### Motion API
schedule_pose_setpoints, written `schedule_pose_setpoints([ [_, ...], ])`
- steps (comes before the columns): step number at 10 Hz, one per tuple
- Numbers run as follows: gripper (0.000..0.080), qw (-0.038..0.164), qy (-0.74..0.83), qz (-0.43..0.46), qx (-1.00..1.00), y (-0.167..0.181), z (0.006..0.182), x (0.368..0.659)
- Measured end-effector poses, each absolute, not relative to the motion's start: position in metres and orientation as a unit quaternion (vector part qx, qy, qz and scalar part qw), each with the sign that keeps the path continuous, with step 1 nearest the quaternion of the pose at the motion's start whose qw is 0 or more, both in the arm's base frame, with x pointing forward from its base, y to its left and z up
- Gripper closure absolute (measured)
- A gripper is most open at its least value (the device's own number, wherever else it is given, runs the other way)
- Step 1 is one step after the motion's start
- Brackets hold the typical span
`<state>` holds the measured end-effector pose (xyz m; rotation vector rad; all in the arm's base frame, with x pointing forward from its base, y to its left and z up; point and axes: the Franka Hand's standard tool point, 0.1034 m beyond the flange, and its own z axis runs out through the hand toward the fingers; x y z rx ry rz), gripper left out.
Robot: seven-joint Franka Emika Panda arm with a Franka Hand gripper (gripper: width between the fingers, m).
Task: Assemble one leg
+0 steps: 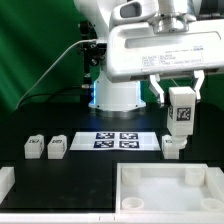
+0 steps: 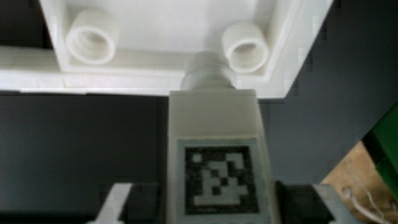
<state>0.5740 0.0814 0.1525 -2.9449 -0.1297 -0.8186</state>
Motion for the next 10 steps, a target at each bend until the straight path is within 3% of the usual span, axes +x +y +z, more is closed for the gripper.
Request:
schedule_pose_setpoints([
  [1,0.0506,0.053,-0.045,-0.257,-0.964,0.103,0.136,0.58],
  [4,0.0506,0.062,-0.041,-0.271,-0.96,0.112,0.13,0.622],
  [8,0.0506,0.055,-0.048,-0.255,-0.964,0.12,0.099,0.62],
  [10,0.0506,0.05,-0.05,-0.256,-0.964,0.119,0.092,0.618],
])
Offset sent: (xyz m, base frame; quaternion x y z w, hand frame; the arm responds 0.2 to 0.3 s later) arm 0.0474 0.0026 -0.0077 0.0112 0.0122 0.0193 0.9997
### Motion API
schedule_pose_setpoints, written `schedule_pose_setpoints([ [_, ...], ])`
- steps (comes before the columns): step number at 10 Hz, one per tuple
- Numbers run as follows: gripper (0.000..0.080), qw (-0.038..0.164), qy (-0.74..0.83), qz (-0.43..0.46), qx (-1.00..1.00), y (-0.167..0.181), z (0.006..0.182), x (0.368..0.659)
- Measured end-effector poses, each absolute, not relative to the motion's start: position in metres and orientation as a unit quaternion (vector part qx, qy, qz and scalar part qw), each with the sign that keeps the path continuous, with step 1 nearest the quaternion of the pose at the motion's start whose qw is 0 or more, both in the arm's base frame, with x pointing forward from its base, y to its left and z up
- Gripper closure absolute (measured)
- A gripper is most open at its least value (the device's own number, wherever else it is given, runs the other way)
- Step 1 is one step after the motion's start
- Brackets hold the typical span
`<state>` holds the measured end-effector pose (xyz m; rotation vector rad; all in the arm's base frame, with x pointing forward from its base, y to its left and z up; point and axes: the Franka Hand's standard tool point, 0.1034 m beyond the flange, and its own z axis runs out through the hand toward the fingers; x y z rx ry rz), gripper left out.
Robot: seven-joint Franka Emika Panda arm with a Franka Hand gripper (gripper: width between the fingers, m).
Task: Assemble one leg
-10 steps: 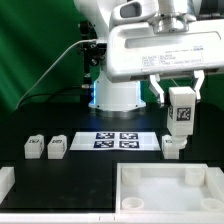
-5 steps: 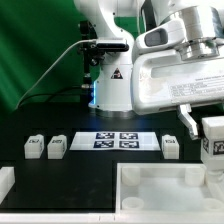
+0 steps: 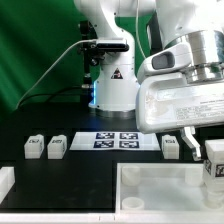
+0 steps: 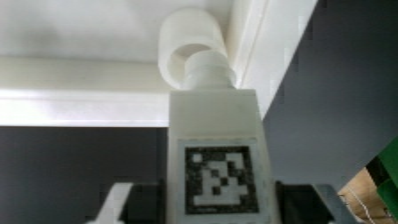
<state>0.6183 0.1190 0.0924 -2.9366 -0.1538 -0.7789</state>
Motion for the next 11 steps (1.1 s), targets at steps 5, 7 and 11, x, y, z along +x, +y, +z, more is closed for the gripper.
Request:
schedule_pose_setpoints([
  [5,0.0506,0.045,-0.049,-0.268,-0.961,0.116,0.08,0.617],
  [7,0.0506,0.043,-0.05,-0.281,-0.958,0.117,0.079,0.618],
  [11,0.0401,0.04,-0.047,-0.297,-0.953,0.117,0.078,0.621],
])
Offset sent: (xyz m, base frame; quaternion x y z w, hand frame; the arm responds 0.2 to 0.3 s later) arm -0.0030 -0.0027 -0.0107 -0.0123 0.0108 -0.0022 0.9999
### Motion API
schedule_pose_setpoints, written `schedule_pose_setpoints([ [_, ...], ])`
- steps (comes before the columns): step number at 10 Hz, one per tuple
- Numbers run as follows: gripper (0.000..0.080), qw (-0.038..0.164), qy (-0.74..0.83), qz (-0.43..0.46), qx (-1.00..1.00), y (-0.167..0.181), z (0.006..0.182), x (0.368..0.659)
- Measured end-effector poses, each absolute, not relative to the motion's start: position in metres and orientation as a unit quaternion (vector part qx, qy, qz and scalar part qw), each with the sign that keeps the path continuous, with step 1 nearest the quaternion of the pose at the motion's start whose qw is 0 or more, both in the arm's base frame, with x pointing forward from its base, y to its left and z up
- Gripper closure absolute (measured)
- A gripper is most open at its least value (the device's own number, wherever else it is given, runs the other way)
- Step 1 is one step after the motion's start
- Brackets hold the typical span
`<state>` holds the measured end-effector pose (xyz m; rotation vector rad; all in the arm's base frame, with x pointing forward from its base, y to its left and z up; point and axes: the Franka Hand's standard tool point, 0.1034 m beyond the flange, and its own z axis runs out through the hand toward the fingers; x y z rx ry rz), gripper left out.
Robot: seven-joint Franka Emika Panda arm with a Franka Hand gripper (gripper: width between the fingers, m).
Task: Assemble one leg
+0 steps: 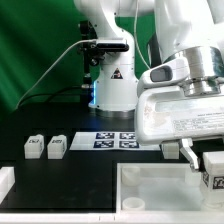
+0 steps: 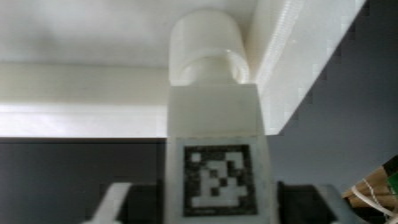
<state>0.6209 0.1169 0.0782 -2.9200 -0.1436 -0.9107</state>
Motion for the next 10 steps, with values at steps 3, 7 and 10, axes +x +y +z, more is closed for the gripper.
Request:
schedule_pose_setpoints([
  [3,0.0232,0.04,-0.047,-0.296,-0.953,0.1169,0.0775,0.6205],
  [7,0.0151,0.04,-0.047,-0.296,-0.953,0.1169,0.077,0.6203],
  [10,0.0151,0.04,-0.047,-0.296,-0.953,0.1169,0.0769,0.6203],
])
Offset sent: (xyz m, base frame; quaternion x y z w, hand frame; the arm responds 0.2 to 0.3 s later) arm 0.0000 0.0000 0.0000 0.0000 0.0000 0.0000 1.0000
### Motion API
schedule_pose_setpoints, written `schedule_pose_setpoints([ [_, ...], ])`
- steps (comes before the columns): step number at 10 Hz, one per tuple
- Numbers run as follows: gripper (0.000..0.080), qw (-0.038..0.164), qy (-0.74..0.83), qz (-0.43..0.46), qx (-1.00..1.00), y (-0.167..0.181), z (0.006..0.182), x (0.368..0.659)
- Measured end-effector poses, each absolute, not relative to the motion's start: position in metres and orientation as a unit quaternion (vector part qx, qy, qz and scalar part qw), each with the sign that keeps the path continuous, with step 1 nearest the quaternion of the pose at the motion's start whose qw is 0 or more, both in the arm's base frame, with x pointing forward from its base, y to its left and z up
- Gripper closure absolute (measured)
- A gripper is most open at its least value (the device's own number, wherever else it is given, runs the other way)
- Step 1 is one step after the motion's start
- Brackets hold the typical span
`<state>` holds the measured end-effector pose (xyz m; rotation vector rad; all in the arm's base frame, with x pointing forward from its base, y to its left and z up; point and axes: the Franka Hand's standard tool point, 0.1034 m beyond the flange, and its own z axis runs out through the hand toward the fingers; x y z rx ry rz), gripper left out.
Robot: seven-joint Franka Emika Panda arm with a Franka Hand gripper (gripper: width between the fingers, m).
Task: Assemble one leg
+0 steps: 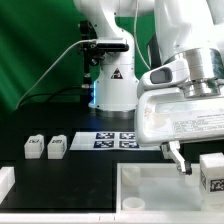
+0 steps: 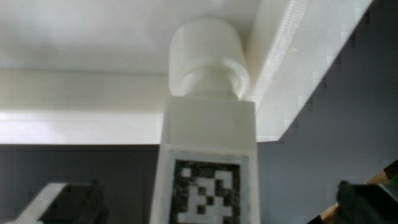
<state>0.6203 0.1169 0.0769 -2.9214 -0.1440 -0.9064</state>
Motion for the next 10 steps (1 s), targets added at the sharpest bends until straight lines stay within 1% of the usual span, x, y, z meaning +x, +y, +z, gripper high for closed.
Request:
schedule_pose_setpoints([
  [1,0.0151,0.041,-0.047,-0.287,-0.956,0.116,0.077,0.621],
  [3,0.0151,0.049,-0.046,-0.236,-0.969,0.113,0.094,0.632],
  [4,0.0151,0.048,-0.045,-0.24,-0.969,0.111,0.097,0.639],
  [5,0.0151,0.05,-0.044,-0.219,-0.973,0.108,0.09,0.639],
  [6,0.0151,0.057,-0.045,-0.167,-0.983,0.108,0.085,0.637],
  [8,0.0151,0.07,-0.044,-0.081,-0.993,0.11,0.087,0.637],
  [9,0.0151,0.08,-0.043,-0.005,-0.996,0.11,0.087,0.629],
  [10,0.0151,0.084,-0.037,0.02,-0.996,0.112,0.088,0.632],
])
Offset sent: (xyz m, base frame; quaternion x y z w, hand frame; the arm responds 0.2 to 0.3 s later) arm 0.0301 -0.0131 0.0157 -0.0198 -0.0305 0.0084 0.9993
